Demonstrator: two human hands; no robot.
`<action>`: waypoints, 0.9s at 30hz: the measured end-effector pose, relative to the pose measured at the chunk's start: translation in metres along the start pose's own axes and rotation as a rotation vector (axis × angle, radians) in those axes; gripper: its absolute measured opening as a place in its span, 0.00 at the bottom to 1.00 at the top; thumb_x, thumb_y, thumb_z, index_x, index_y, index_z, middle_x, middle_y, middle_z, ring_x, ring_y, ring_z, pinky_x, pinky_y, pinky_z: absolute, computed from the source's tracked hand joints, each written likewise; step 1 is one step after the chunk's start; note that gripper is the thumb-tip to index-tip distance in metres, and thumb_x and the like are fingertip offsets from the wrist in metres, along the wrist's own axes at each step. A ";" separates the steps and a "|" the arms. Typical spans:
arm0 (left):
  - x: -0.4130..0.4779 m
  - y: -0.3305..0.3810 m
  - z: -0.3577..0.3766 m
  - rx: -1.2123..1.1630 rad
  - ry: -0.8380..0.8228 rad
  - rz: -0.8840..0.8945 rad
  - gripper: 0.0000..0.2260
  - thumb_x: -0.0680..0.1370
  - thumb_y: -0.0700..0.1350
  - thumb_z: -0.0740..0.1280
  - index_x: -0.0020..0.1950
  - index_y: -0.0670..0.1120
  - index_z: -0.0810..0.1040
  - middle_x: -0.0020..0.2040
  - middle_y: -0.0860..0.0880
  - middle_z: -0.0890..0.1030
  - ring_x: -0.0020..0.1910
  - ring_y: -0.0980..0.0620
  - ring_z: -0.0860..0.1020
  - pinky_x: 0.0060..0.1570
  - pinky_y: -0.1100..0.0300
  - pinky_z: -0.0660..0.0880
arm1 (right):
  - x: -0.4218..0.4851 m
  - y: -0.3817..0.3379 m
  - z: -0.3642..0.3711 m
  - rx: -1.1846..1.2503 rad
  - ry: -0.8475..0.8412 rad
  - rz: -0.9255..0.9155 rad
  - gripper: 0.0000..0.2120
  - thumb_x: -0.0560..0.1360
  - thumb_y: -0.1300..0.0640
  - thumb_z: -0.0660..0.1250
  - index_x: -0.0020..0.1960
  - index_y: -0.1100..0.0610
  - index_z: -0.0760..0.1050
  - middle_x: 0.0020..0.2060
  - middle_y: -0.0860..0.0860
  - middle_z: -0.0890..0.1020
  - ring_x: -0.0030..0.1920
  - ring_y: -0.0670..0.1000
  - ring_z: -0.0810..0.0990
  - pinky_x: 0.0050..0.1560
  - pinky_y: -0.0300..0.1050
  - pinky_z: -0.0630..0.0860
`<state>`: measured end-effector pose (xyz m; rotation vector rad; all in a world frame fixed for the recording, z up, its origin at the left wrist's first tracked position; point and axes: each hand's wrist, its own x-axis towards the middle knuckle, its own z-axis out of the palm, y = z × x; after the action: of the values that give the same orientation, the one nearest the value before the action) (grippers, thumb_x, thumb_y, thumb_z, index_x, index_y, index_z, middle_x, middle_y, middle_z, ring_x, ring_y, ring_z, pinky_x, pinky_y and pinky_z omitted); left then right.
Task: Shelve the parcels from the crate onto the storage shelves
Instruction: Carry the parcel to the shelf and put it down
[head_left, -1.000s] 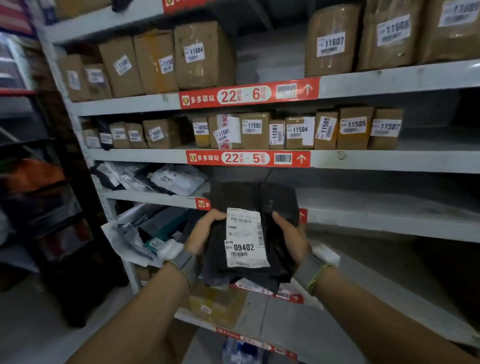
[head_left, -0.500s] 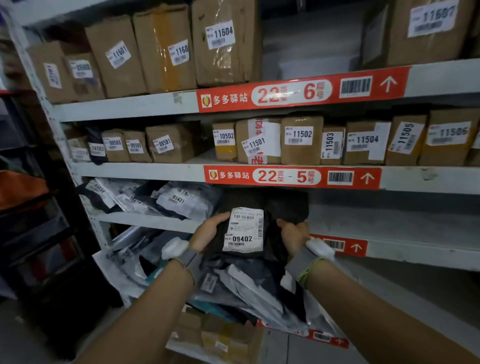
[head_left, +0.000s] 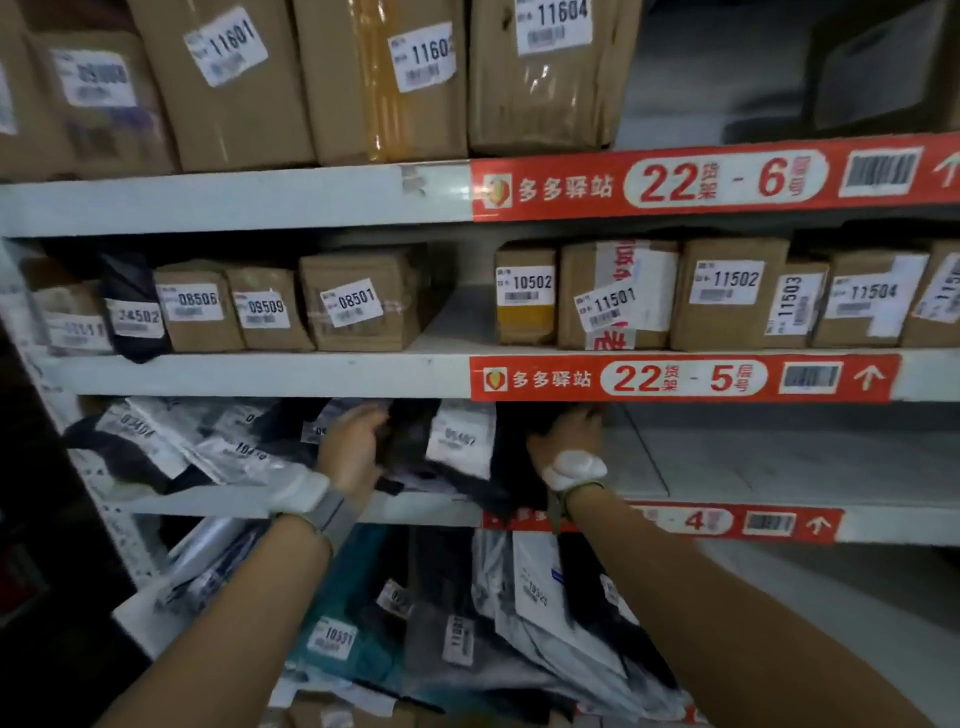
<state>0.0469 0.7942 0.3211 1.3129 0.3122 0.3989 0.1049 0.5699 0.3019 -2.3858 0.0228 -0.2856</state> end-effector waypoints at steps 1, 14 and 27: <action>0.008 0.000 -0.013 0.087 0.026 0.053 0.09 0.80 0.40 0.65 0.59 0.40 0.78 0.51 0.42 0.81 0.45 0.46 0.80 0.46 0.51 0.79 | 0.000 0.003 0.004 -0.046 0.022 -0.055 0.37 0.78 0.48 0.65 0.78 0.65 0.53 0.73 0.64 0.64 0.70 0.65 0.66 0.70 0.53 0.63; 0.030 -0.001 -0.077 0.322 0.055 0.232 0.09 0.79 0.43 0.69 0.56 0.39 0.80 0.41 0.43 0.83 0.27 0.55 0.79 0.27 0.64 0.76 | 0.010 -0.022 0.051 0.014 -0.316 -0.487 0.33 0.80 0.34 0.55 0.80 0.39 0.47 0.80 0.42 0.50 0.80 0.49 0.48 0.77 0.46 0.47; 0.007 -0.050 -0.059 0.408 0.027 0.250 0.15 0.74 0.52 0.74 0.39 0.40 0.81 0.34 0.47 0.84 0.31 0.52 0.81 0.36 0.57 0.75 | 0.016 -0.022 0.067 0.020 -0.290 -0.329 0.35 0.76 0.29 0.57 0.77 0.42 0.56 0.75 0.48 0.66 0.74 0.56 0.66 0.72 0.52 0.65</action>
<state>0.0329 0.8382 0.2592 1.7559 0.2600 0.5848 0.1336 0.6295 0.2722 -2.3822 -0.5078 -0.0885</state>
